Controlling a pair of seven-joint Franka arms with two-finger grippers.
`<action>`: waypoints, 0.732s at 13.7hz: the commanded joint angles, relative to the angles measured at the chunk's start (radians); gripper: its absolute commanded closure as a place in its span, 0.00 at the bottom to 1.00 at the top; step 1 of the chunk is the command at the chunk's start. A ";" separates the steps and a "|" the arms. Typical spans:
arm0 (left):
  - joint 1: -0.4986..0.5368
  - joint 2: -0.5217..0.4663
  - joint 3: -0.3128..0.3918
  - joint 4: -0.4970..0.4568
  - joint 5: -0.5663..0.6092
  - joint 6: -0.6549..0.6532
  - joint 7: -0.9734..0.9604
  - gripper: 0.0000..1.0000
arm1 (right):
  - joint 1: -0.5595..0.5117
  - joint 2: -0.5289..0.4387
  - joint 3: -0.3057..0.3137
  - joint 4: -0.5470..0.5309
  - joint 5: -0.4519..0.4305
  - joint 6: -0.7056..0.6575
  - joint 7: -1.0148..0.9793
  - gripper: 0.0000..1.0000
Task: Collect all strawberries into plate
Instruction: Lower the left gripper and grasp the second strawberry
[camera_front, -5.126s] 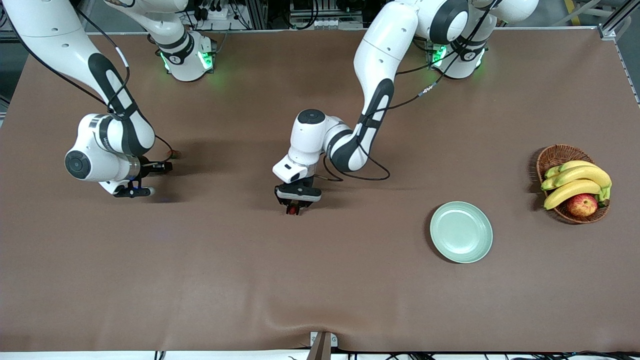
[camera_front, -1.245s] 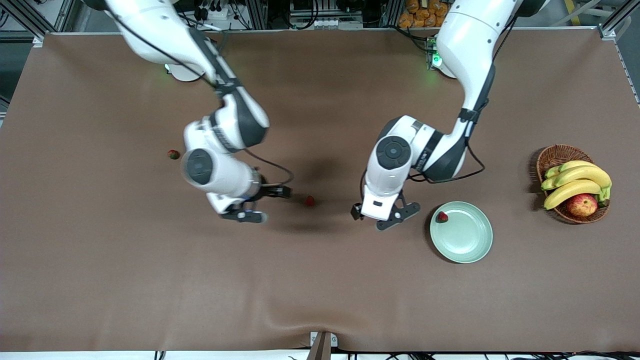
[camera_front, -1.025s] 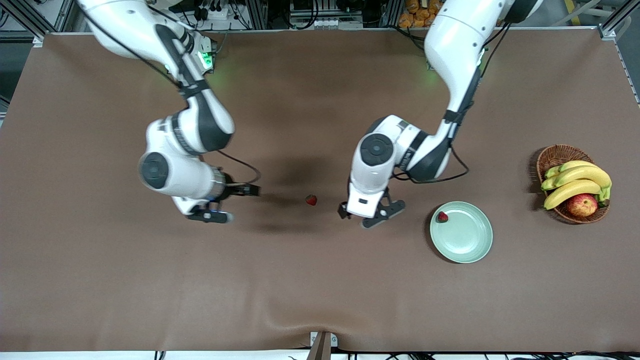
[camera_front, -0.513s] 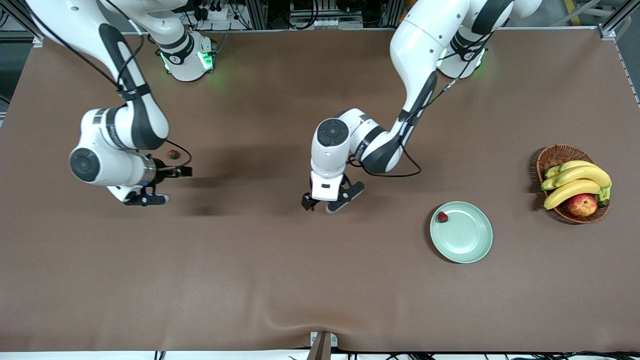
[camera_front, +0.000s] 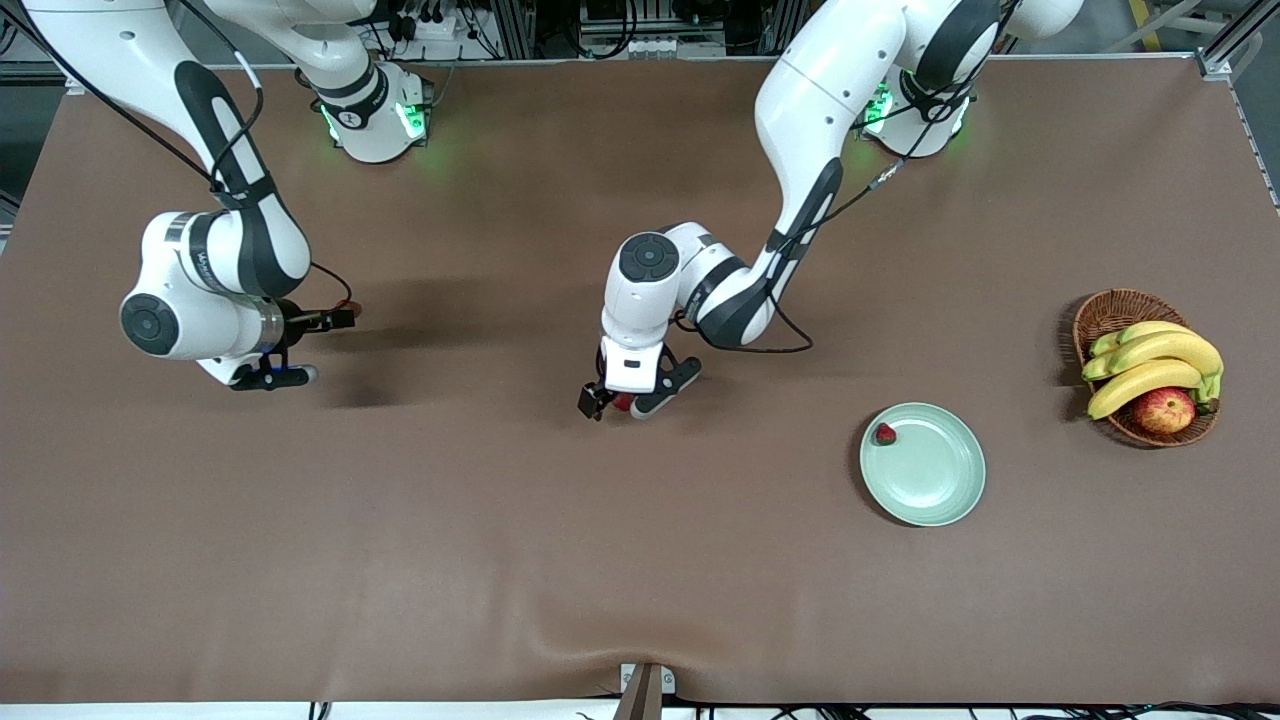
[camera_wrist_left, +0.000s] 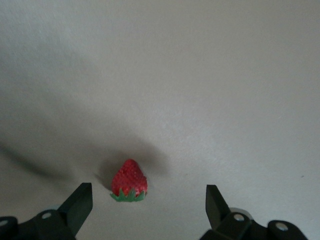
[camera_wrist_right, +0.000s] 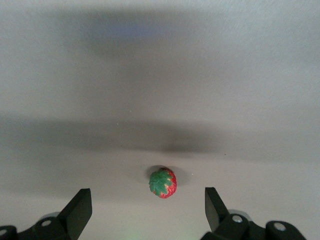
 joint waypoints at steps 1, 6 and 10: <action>-0.019 0.017 0.017 0.026 0.041 0.003 0.009 0.00 | -0.013 -0.039 0.013 -0.089 -0.026 0.064 -0.004 0.00; -0.020 0.016 0.014 0.019 0.127 -0.031 0.041 0.00 | -0.016 -0.039 0.013 -0.157 -0.032 0.136 -0.004 0.00; -0.019 0.016 0.014 0.019 0.126 -0.088 0.167 0.00 | -0.016 -0.033 0.013 -0.185 -0.034 0.165 -0.004 0.02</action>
